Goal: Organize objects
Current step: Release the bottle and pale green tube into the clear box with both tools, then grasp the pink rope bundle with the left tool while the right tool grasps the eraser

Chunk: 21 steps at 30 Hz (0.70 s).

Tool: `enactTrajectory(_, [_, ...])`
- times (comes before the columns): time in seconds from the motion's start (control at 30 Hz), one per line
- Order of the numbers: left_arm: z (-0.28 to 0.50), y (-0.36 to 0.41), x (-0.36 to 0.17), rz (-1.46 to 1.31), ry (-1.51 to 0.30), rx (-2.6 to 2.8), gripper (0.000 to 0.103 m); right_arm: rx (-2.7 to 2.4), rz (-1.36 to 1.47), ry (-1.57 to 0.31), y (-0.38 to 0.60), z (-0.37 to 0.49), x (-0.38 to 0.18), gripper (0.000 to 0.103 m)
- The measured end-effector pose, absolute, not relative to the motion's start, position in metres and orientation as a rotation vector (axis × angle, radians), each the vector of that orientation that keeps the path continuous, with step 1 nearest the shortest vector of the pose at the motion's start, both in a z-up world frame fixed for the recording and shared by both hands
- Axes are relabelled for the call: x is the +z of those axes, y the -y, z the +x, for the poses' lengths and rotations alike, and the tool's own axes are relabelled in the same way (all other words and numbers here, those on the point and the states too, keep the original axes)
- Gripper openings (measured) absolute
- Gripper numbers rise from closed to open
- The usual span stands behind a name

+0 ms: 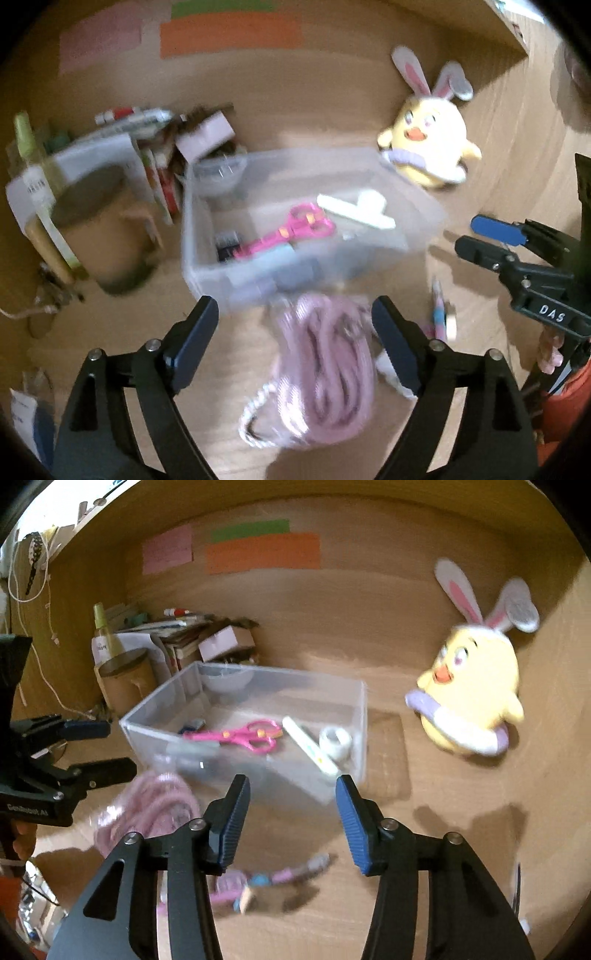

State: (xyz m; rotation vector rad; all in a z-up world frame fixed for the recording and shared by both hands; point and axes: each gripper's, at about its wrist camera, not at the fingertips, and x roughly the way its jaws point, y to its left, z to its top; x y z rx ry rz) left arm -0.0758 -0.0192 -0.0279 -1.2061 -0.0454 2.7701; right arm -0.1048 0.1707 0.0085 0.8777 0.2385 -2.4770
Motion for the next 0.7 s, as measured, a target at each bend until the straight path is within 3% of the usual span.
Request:
enactTrajectory(0.27, [-0.079,-0.004,-0.068,-1.37,0.01,2.662,0.086,-2.411,1.037,-0.165,-0.191,-0.092,-0.028,0.054])
enactTrajectory(0.47, [-0.08,0.003,-0.081,-1.421,0.067,2.643,0.086,-2.333,1.126,-0.08,-0.189,-0.095,-0.051,0.054])
enactTrajectory(0.7, [-0.071,-0.001,-0.09,-1.448,-0.038,2.651,0.086,-2.297,1.13,-0.057,-0.196,-0.092,-0.055,0.054])
